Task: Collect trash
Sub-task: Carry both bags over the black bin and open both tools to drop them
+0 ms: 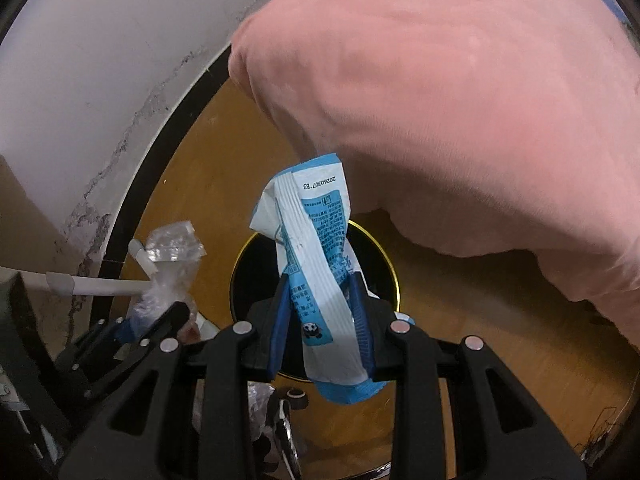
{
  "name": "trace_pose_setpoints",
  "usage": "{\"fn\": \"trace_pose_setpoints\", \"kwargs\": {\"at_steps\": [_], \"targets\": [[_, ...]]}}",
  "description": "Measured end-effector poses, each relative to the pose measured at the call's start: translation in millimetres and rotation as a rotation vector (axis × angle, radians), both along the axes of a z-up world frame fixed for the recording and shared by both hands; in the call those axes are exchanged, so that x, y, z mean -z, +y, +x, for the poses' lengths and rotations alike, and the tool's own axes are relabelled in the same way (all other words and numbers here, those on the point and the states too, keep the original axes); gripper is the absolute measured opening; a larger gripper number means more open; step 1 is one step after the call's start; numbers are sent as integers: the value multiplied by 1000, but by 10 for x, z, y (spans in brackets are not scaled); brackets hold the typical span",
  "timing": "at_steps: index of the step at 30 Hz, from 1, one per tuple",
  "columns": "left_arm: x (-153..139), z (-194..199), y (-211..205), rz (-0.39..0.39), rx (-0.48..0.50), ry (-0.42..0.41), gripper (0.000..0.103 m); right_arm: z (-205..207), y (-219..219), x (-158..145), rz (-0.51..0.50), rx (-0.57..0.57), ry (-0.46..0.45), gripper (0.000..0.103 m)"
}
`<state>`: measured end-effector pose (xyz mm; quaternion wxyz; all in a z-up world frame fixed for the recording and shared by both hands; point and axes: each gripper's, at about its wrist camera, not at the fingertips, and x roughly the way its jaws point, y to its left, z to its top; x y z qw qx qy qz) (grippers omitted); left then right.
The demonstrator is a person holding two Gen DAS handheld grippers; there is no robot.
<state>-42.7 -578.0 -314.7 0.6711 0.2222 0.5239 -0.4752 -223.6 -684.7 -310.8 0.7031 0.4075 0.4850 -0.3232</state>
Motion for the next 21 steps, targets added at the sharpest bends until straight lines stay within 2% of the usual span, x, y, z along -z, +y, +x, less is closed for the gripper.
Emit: {"fn": "trace_pose_setpoints", "kwargs": {"at_steps": [2, 11, 12, 13, 14, 15, 21], "targets": [[108, 53, -20, 18, -1, 5, 26, -30, -9, 83, 28, 5, 3, 30], [118, 38, -4, 15, -2, 42, 27, -55, 38, 204, 69, -14, 28, 30], [125, 35, -31, 17, 0, 43, 30, -59, 35, 196, 68, -15, 28, 30], [138, 39, -40, 19, 0, 43, 43, -58, 37, 188, 67, -15, 27, 30], [140, 45, -51, 21, 0, 41, 49, -22, 33, 203, 68, -15, 26, 30], [129, 48, -59, 21, -5, 35, 60, -20, 34, 196, 68, -16, 24, 30], [86, 37, -25, 6, -3, 29, 62, -12, 42, 201, 73, -23, 26, 30]]}}
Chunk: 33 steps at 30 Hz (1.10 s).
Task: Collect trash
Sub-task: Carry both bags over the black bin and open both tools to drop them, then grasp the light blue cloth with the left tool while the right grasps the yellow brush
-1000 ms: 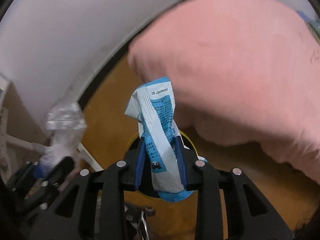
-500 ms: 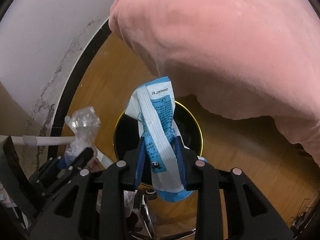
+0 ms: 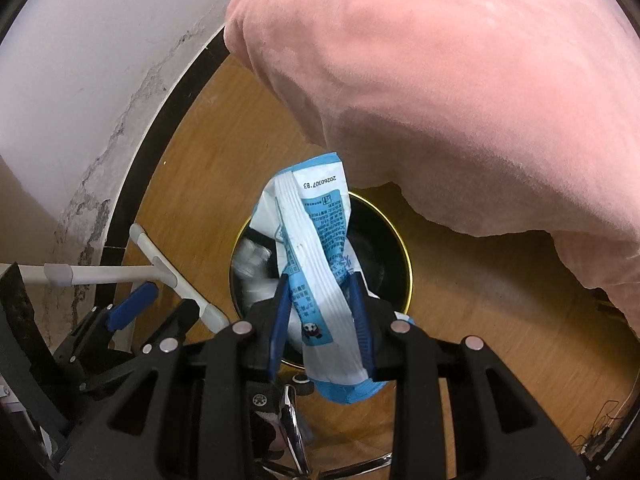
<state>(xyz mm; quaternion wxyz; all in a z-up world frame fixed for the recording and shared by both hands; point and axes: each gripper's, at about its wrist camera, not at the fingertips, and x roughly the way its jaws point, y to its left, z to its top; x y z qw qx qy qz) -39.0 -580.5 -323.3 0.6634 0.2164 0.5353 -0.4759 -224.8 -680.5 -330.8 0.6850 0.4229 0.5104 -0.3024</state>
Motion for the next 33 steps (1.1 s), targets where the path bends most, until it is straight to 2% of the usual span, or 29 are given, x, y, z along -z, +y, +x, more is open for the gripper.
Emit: {"fn": "trace_pose_setpoints", "kwargs": {"at_steps": [4, 6, 7, 9, 12, 15, 17, 18, 21, 23, 26, 29, 33], "targets": [[-36, -7, 24, -3, 0, -8, 64, 5, 29, -8, 5, -5, 0, 31], [-70, -14, 33, -5, 2, -14, 65, 17, 40, -14, 10, -9, -6, 35], [-85, -19, 39, -5, 3, -17, 67, 20, 46, -24, 10, -11, -10, 38], [-140, -32, 58, -9, 8, -30, 71, 21, 65, -58, 4, -10, -20, 61], [-250, -49, 93, -15, 11, -50, 75, 6, 65, -165, -31, -5, -21, 66], [-485, -112, 105, -35, 30, -70, 80, -71, 36, -372, -82, 18, -38, 70], [-721, -182, 124, -61, 47, -94, 87, -144, 27, -609, -155, 26, -44, 74], [-932, -239, 155, -90, 60, -107, 90, -170, 23, -711, -188, 27, -42, 77], [-1415, -359, 266, -150, 87, -137, 92, -269, 50, -1128, -312, 33, -51, 80], [-1843, -424, 446, -200, 104, -162, 93, -312, 122, -1421, -368, 26, -90, 81], [-2308, -386, 784, -251, 94, -172, 94, -229, 381, -1832, -433, -31, -159, 81], [-2781, -171, 1420, -284, 15, -223, 95, 43, 805, -2196, -466, -139, -250, 81], [-3103, 221, 2358, -258, -150, -355, 95, 574, 1505, -2584, -485, -337, -371, 81]]}}
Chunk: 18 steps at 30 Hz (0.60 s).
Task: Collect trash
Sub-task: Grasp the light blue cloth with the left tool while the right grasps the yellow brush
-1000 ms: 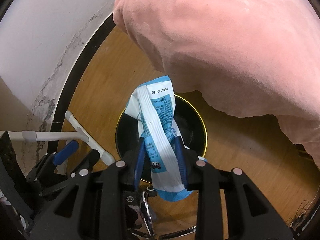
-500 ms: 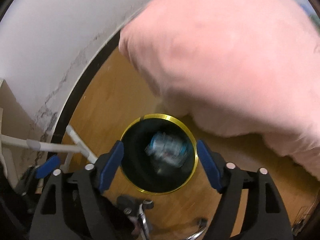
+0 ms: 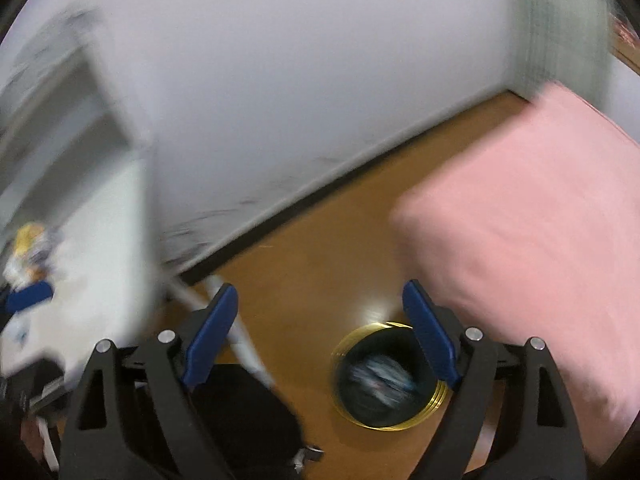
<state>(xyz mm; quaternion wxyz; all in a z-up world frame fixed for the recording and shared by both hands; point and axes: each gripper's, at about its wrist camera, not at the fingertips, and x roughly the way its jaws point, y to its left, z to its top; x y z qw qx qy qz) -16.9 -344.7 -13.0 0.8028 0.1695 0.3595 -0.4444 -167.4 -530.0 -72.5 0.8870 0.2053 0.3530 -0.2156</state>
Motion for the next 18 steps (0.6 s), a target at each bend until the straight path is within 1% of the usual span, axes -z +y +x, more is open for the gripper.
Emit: {"fn": "trace_pose_setpoints", "kwargs": {"at_steps": [1, 3, 5, 6, 9, 10, 13, 15, 18], "targets": [[-55, 133, 319, 9, -66, -29, 95, 214, 271, -109, 0, -91, -26, 81], [-120, 381, 935, 32, -196, -68, 95, 497, 652, -241, 0, -213, -58, 81], [-134, 577, 1527, 48, -312, -77, 95, 858, 1128, -362, 2, -365, -88, 81], [-129, 636, 1738, 53, -353, -77, 95, 1077, 1409, -410, 5, -454, -100, 81], [-62, 815, 2491, 79, -504, -76, 95, 1573, 2064, -467, -14, -633, -95, 81], [-40, 852, 2686, 87, -543, -75, 95, 1707, 2226, -466, -25, -674, -87, 81], [44, 883, 3119, 96, -611, -61, 95, 2062, 2755, -387, -65, -785, -31, 80], [104, 906, 3320, 92, -631, -37, 95, 2250, 2977, -286, -93, -834, 22, 75], [171, 976, 3512, 71, -619, -13, 95, 2422, 3195, -125, -129, -868, 79, 73]]}}
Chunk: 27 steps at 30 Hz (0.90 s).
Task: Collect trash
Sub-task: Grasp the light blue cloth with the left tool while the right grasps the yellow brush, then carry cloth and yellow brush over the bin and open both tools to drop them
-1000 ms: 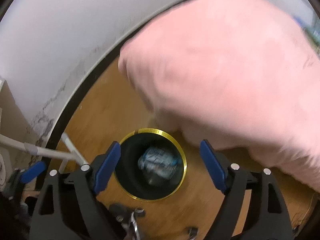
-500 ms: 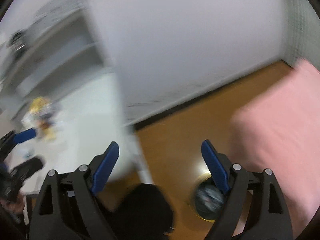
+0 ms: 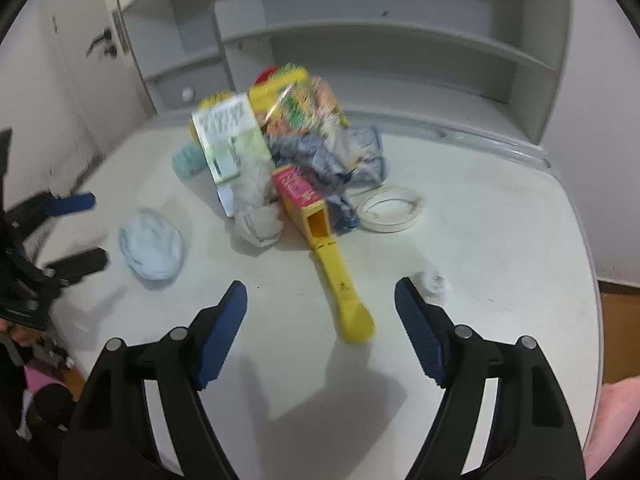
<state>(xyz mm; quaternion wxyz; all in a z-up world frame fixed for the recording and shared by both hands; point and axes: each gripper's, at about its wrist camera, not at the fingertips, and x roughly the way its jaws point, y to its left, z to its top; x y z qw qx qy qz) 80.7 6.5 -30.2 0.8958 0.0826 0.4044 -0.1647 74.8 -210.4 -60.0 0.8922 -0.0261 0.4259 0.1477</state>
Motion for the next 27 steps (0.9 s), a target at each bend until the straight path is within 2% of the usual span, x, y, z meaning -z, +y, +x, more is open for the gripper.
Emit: {"fn": "trace_pose_setpoints", "kwargs": {"at_steps": [4, 7, 8, 10, 11, 21, 23, 24, 25, 27], "targets": [[61, 67, 14, 4, 31, 6, 95, 120, 88, 175, -49, -18, 31, 65], [107, 137, -33, 2, 42, 27, 95, 134, 125, 248, -83, -25, 45, 51], [122, 164, -56, -1, 45, 34, 95, 156, 116, 273, -90, -23, 45, 43], [191, 232, -89, -4, 50, 44, 95, 150, 115, 276, -80, -27, 42, 16], [211, 259, -110, -5, 50, 49, 95, 155, 107, 254, -78, -23, 42, 14], [335, 356, -187, 1, 53, 74, 94, -24, 73, 87, -53, -19, 6, 14], [342, 355, -205, -5, 56, 77, 78, -70, 32, 53, -37, -10, 1, 14], [347, 353, -220, -13, 65, 89, 54, -89, 6, 35, -31, -5, -1, 14], [351, 354, -229, -27, 74, 108, 35, -122, -27, 20, -24, 2, -6, 14], [332, 344, -277, -23, 73, 109, 24, -184, -93, -12, -13, 18, -16, 14]]}}
